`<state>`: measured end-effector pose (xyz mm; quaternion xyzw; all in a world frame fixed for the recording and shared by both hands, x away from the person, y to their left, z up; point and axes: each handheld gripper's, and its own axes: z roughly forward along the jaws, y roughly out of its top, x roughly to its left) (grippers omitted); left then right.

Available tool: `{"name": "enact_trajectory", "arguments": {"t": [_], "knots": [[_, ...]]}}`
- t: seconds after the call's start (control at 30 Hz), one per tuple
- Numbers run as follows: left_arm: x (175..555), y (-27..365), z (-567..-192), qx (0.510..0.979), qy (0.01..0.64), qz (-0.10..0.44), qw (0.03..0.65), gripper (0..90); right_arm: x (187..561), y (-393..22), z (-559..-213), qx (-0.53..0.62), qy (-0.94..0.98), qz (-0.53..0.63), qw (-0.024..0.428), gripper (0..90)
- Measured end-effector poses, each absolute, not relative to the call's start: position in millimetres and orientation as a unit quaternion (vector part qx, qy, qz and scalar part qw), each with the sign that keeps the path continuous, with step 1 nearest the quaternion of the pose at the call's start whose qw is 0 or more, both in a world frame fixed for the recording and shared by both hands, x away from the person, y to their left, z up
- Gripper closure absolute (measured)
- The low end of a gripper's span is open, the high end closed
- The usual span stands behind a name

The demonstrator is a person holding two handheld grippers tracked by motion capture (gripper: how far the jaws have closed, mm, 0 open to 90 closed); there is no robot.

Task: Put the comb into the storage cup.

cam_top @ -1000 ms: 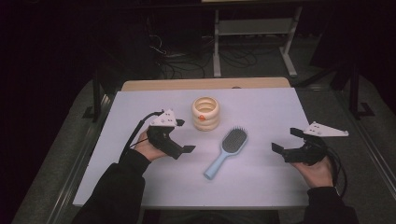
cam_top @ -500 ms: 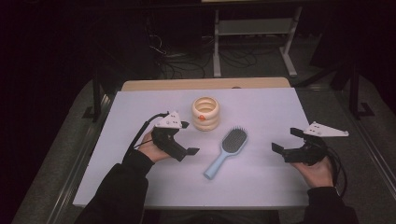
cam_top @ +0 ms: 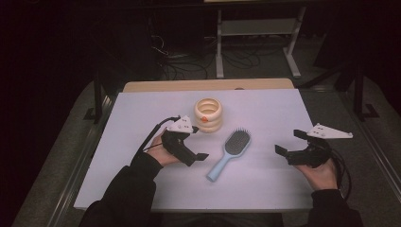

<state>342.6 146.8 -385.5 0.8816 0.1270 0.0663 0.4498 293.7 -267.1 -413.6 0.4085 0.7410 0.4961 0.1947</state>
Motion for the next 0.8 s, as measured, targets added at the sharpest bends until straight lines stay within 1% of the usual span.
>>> {"name": "enact_trajectory", "arguments": {"t": [0.6, 0.8], "knots": [[338.9, 125.9, -394.2, 0.891, 0.108, 0.051, 0.438, 0.0, 293.6, -266.8, -413.6, 0.407, 0.742, 0.496, 0.194, 0.0], [335.9, 119.6, -397.8, 0.896, 0.095, 0.042, 0.433, 5.5, 293.6, -266.7, -413.6, 0.406, 0.742, 0.496, 0.194, 0.0]]}}
